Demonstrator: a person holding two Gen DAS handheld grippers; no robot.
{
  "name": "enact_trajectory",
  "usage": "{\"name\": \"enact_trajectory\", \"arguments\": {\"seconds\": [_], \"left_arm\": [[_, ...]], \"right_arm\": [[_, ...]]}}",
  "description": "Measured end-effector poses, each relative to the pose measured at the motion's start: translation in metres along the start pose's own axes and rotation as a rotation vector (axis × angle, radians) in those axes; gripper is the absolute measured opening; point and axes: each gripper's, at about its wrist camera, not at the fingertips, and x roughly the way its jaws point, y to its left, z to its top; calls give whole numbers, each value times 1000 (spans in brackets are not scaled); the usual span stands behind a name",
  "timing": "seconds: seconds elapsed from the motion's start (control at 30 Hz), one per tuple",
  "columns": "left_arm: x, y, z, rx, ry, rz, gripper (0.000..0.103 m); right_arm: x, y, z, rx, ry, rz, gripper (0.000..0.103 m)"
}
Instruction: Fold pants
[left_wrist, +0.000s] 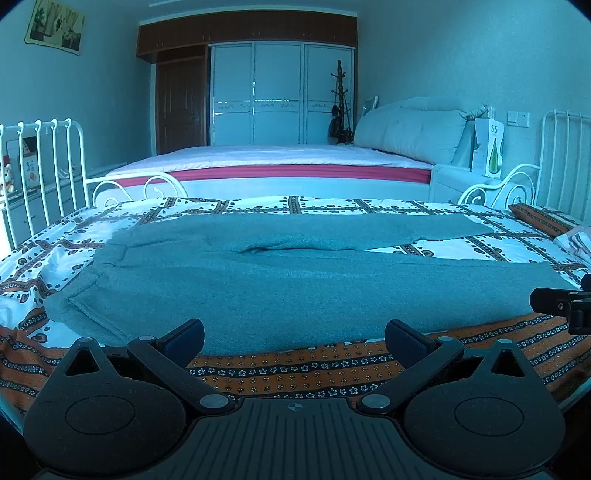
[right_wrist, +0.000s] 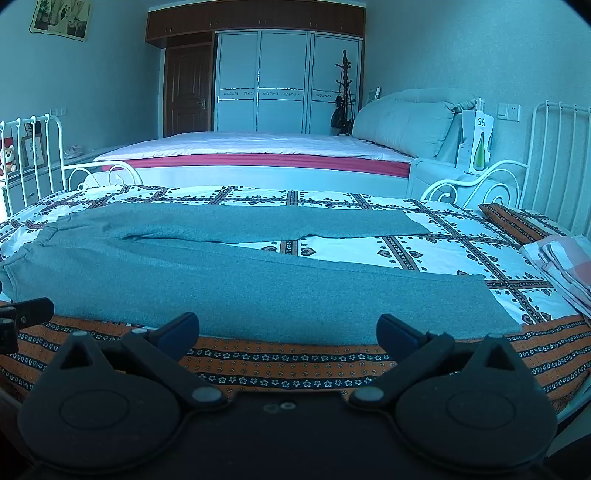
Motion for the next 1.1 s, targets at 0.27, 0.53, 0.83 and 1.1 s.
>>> {"name": "enact_trajectory", "arguments": {"seconds": [0.27,0.53,0.83,1.1], "left_arm": [[0,0,1,3,0,-1,103],[0,0,1,3,-1,0,103],[1,-1,1,4,0,1,103],[1,-2,2,3,1,-1,103]], "right_arm": [[0,0,0,0,-1,-1,97],[-1,0,1,1,-1,-1,97],[-1,0,1,0,0,0,97],[0,1,2,11,2,21,97]]}}
